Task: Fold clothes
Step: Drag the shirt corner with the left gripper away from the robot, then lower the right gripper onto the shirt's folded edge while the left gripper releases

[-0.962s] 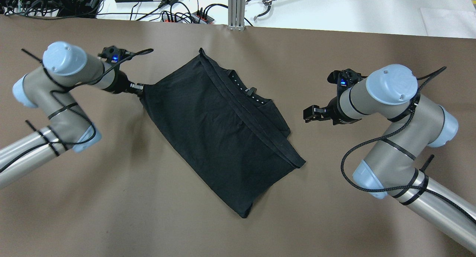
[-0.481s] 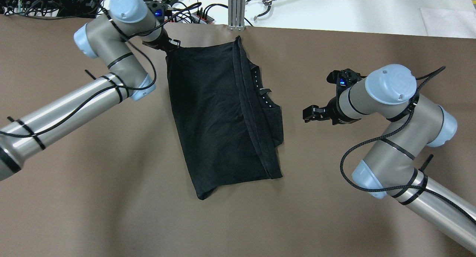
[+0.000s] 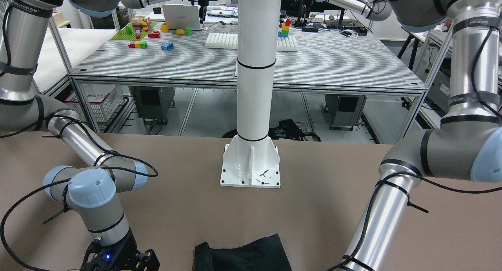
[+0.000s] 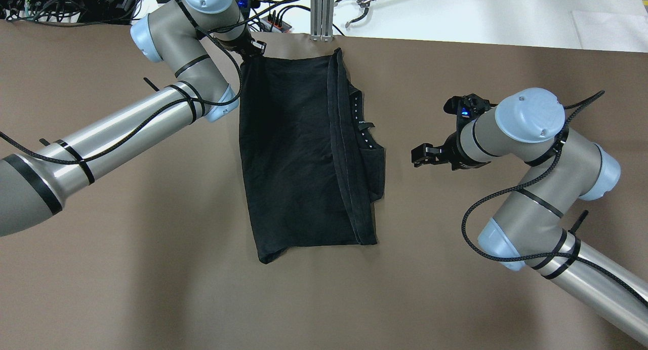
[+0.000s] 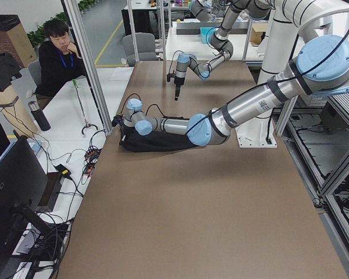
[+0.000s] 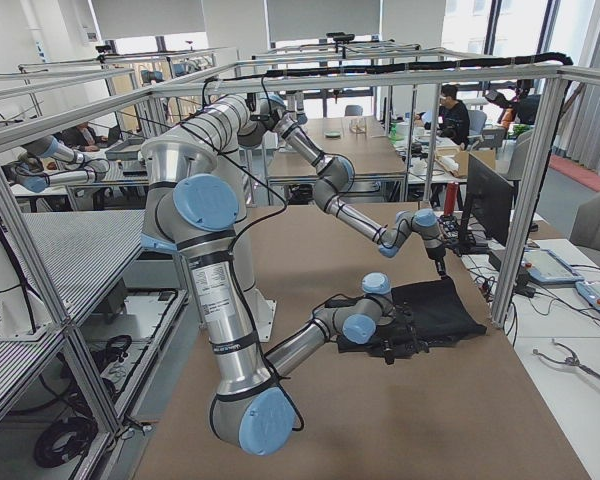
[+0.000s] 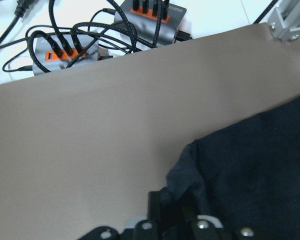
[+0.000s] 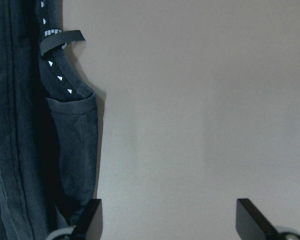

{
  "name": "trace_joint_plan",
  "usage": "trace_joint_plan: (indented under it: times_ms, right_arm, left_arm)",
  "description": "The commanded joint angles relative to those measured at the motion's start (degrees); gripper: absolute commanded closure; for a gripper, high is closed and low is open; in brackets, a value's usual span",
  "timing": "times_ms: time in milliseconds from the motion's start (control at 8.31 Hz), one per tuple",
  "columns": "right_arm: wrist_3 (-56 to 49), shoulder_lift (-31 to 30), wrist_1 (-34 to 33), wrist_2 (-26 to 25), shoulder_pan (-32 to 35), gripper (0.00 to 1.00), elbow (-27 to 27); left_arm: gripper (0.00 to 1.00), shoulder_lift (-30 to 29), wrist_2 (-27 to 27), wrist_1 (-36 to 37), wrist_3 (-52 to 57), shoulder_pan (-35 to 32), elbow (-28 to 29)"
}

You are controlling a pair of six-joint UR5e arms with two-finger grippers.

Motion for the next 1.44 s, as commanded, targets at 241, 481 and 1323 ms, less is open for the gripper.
trace_joint_plan:
  times_ms: [241, 481, 1323]
  right_arm:
    - [7.06, 1.32, 0.09, -2.08, -2.57, 0.08, -1.44]
    - [23.04, 3.15, 0.09, -6.55, -6.86, 0.09, -1.45]
    - [37.17, 3.78, 11.52, -23.45, -16.91, 0.53, -7.69]
  left_arm:
    - [0.05, 9.05, -4.78, 0.03, 7.77, -4.30, -13.04]
    - [0.05, 13.28, -4.80, 0.04, 6.99, -3.96, -18.50]
    - [0.05, 15.13, -4.80, -0.23, 6.81, -3.69, -19.75]
